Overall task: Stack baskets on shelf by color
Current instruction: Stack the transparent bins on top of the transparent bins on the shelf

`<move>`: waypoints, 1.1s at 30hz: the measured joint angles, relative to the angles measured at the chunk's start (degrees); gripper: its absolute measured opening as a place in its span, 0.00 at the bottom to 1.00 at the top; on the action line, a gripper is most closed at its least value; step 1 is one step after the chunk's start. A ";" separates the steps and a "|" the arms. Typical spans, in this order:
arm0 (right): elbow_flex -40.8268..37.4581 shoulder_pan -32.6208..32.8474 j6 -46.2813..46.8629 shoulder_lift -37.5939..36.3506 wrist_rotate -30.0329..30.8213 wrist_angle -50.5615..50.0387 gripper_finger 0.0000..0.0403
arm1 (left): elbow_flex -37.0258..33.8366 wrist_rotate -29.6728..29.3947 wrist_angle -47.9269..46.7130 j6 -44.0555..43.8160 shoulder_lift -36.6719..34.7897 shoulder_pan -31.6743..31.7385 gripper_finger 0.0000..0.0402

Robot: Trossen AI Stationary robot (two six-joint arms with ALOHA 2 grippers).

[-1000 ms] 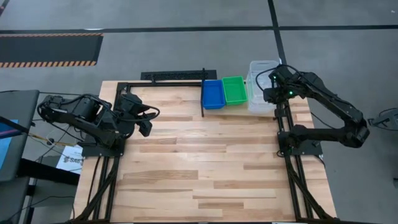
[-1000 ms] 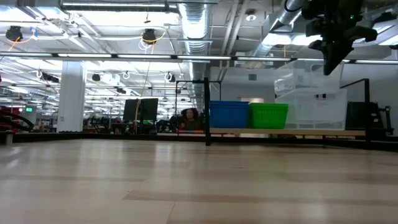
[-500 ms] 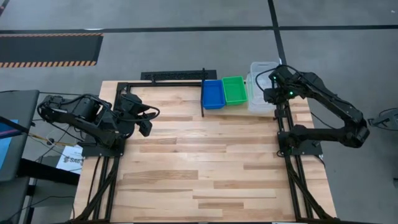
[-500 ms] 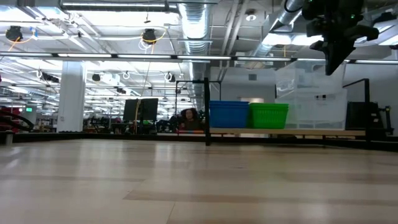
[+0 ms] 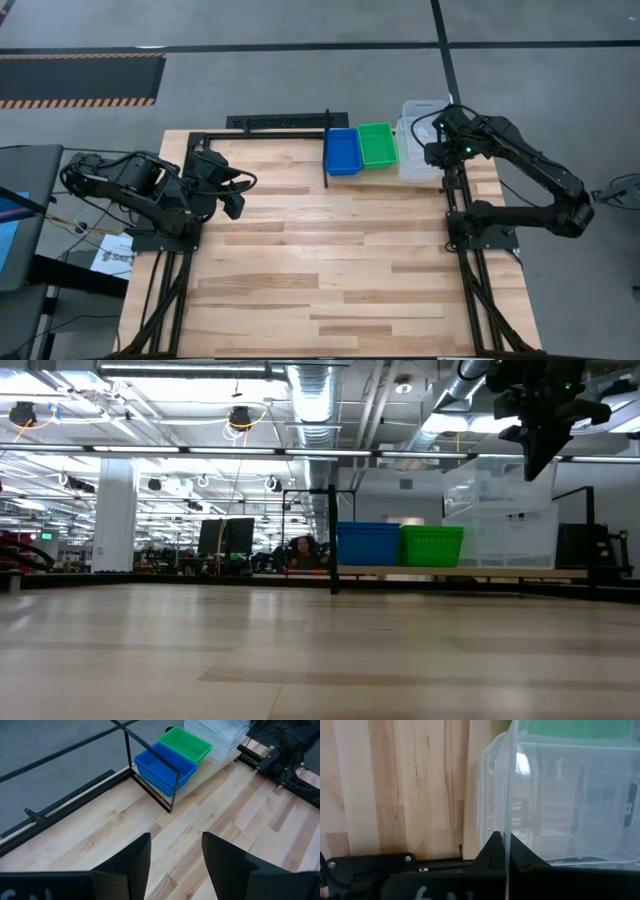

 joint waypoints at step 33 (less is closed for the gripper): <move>0.02 -4.51 -1.49 0.00 0.10 1.89 0.14 | 0.00 -0.22 0.04 -0.65 0.00 0.00 0.41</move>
